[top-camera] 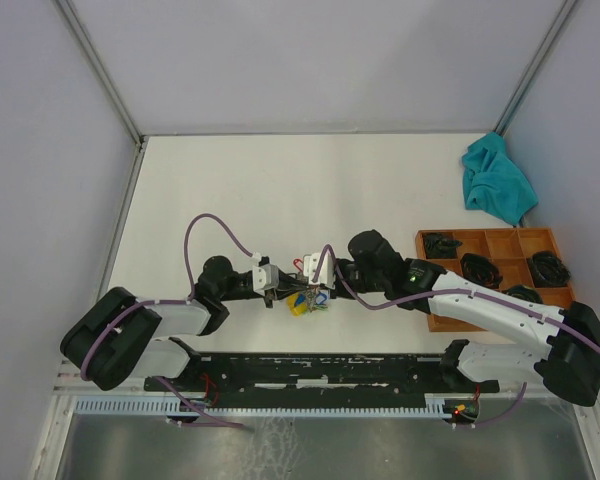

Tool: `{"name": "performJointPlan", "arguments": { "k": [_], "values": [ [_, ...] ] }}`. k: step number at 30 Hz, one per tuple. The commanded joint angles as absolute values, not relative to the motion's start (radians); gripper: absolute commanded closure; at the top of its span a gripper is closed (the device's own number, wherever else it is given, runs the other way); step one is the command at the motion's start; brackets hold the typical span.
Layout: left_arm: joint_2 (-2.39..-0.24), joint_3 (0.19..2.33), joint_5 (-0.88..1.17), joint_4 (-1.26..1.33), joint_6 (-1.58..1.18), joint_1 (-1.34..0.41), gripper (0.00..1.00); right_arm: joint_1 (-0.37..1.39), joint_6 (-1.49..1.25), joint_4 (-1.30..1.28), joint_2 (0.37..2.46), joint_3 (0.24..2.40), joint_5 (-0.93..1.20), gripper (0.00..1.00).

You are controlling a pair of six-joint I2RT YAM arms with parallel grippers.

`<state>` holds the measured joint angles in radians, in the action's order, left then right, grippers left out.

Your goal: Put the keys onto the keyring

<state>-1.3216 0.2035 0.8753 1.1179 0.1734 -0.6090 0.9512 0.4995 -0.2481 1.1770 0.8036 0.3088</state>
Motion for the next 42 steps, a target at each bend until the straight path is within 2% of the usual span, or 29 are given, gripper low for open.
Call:
{"name": "performJointPlan", "arguments": {
  "k": [1, 23, 33, 42],
  "values": [
    [-1.325, 0.244, 0.909, 1.188, 0.107, -0.614, 0.97, 0.961, 0.502, -0.208, 1.16, 0.836, 0.315, 0.99],
    [-1.334, 0.242, 0.924, 1.233, 0.076, -0.617, 0.97, 0.995, 0.497, -0.155, 1.198, 0.844, 0.303, 0.99],
    [-1.269, 0.256, 0.767, 1.065, 0.169, -0.658, 0.97, 0.999, 0.484, -0.173, 1.246, 0.881, 0.27, 0.99],
    [-1.236, 0.247, 0.671, 1.036, 0.183, -0.673, 0.97, 1.0, 0.484, -0.171, 1.267, 0.884, 0.279, 0.96]
  ]
}}
